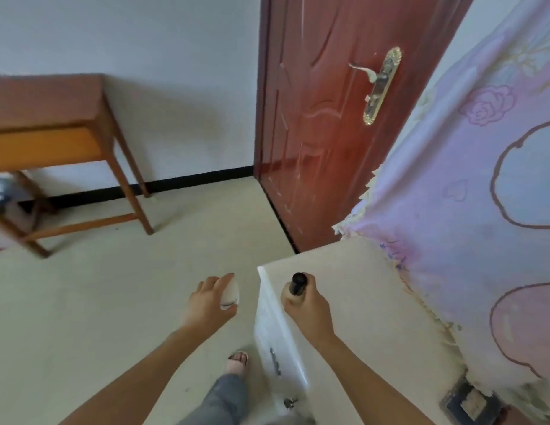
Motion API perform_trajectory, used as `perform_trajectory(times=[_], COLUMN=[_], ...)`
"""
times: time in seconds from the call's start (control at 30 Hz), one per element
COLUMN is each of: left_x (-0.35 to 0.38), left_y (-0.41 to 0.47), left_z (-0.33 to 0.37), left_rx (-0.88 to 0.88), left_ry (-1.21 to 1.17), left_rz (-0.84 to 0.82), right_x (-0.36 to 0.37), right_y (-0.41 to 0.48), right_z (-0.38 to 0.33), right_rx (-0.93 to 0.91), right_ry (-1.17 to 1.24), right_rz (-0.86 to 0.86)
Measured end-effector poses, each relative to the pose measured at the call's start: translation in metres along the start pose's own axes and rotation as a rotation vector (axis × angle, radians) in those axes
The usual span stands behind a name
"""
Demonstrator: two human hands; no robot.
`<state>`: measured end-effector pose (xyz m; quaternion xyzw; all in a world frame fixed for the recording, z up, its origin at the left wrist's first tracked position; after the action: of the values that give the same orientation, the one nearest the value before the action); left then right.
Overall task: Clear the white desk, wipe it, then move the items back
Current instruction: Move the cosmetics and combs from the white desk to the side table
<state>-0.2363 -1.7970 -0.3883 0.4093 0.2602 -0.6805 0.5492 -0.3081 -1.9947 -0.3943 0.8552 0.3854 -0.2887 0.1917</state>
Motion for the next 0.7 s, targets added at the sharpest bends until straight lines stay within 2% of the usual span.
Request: perform_trajectory(times=[0.13, 0.23, 0.47, 0.7], left_x=[-0.049, -0.082, -0.145, -0.233], left_y=[-0.038, -0.057, -0.092, -0.123], left_z=[-0.065, -0.105, -0.184, -0.289], left_rx=[-0.207, -0.353, -0.506, -0.485], left_ry=[0.021, 0.018, -0.05, -0.061], left_rz=[0.148, 0.24, 0.372, 0.423], right_x=[0.041, 0.067, 0.12, 0.194], right_y=[-0.022, -0.039, -0.081, -0.157], right_z=[-0.045, -0.08, -0.16, -0.252], right_rx=[-0.135, -0.232, -0.362, -0.441], right_ry=[0.003, -0.01, -0.063, -0.06], right_rz=[-0.238, -0.348, -0.376, -0.41])
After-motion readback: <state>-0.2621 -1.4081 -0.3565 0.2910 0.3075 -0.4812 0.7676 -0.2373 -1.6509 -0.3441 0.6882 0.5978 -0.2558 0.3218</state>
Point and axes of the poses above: each hand's wrist, its own y-axis towards the middle knuckle, its own x-axis out of the palm, z = x × y, the point moved 1 cm from there along y, towards the middle knuckle, and after that the axes turned 13 degrees about z, right-handed, at the moved point
